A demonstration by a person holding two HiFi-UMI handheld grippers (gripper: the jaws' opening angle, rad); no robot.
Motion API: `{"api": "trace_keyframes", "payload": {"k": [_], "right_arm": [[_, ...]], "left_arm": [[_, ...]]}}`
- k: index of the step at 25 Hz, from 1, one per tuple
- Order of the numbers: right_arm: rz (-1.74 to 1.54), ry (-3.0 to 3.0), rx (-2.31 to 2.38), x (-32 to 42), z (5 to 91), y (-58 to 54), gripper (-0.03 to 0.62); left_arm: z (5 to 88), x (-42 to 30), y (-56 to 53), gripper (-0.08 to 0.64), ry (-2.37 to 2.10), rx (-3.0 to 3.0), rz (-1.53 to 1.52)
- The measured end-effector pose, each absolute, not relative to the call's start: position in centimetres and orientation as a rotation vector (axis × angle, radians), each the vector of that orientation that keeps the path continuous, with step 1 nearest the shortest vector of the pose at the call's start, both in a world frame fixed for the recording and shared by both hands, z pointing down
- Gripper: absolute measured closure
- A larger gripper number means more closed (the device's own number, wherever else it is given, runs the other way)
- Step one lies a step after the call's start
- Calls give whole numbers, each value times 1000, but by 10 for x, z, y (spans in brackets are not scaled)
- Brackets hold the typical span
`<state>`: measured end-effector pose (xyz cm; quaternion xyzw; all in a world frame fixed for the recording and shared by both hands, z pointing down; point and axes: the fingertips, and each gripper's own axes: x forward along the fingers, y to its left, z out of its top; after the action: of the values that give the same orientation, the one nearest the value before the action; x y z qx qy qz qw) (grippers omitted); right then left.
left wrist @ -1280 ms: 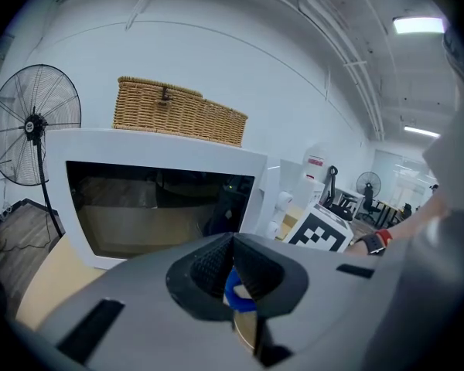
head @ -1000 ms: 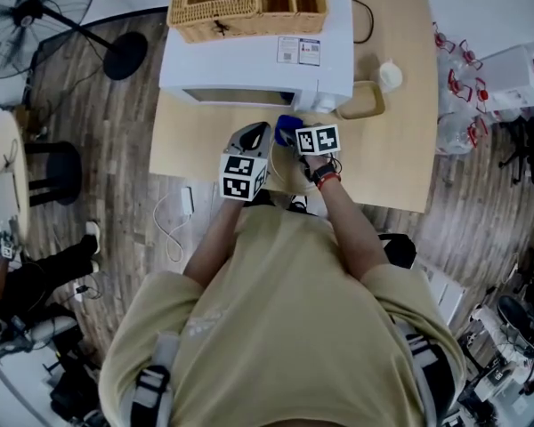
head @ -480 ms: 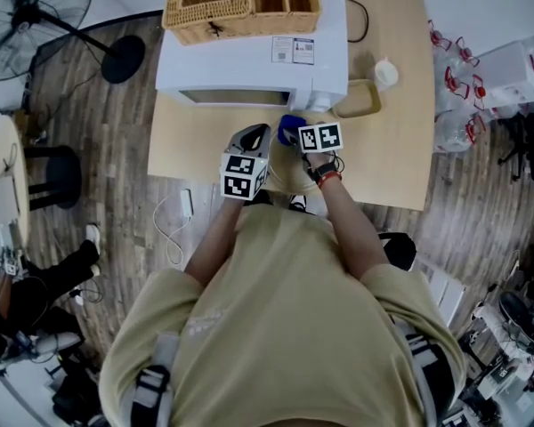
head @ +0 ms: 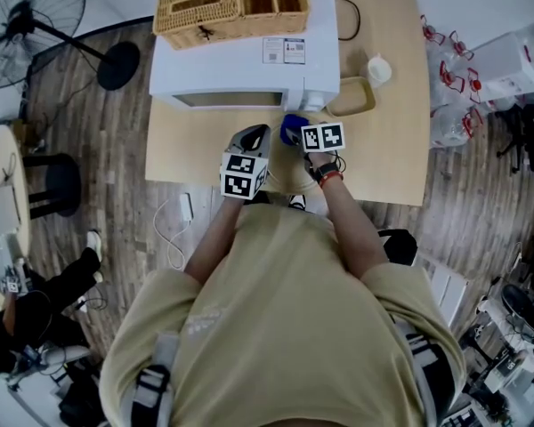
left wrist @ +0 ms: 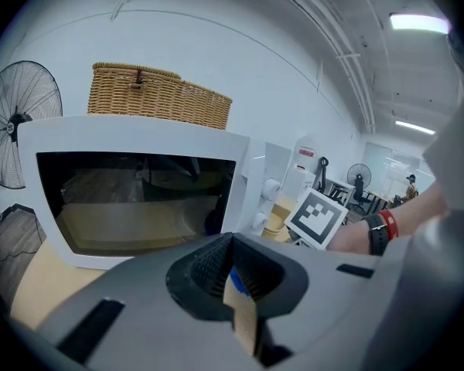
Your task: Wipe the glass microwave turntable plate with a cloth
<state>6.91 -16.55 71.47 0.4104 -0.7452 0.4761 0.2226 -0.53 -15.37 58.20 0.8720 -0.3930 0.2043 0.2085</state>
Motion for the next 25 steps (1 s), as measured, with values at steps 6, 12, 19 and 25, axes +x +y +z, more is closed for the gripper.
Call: {"api": "trace_keyframes", "payload": {"k": [6, 12, 19, 25], "right_arm": [[1329, -2041, 1177, 79, 715, -165, 454], [1342, -2032, 1201, 91, 714, -162, 454], [1374, -2009, 1261, 110, 715, -158, 454], [1385, -1992, 1291, 125, 714, -151, 454]], "left_arm": [[583, 1, -154, 543, -1074, 2433, 568], [578, 10, -156, 543, -1054, 2440, 546], [580, 21, -156, 543, -1022, 2458, 556], [579, 30, -154, 543, -997, 2476, 565]]}}
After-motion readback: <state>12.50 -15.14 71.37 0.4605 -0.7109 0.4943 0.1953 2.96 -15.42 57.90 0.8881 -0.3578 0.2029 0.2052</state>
